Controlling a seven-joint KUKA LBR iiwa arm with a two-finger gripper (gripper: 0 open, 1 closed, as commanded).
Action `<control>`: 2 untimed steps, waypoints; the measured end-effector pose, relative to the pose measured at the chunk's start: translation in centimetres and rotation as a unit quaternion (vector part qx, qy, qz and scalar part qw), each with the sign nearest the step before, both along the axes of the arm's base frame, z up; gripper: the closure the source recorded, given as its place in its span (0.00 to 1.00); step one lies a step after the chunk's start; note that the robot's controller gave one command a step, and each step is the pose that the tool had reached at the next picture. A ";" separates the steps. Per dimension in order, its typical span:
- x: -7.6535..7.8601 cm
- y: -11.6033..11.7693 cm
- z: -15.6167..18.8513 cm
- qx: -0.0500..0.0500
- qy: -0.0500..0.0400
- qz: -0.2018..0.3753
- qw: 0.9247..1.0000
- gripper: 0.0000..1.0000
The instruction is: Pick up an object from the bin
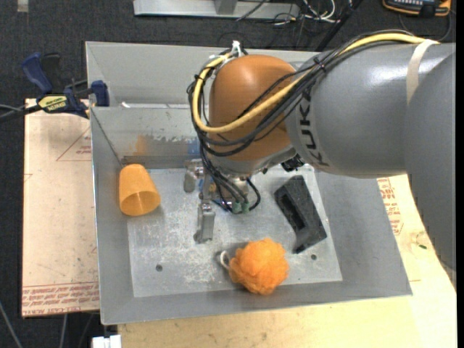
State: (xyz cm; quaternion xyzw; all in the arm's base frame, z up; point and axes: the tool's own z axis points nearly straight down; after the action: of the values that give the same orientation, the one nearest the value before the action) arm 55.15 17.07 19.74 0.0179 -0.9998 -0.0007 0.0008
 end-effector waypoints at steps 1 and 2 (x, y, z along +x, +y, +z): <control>0.4 -3.9 -3.5 0.001 -0.003 -0.011 1.000 0.00; -2.7 -6.1 -8.2 0.000 -0.001 -0.028 1.000 0.00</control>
Offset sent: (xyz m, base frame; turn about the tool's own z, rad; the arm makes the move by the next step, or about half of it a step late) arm -0.0423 -0.0666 -0.0977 0.0653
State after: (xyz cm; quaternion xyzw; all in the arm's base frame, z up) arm 52.41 10.94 11.56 -0.0100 -1.0000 -0.0006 -0.0006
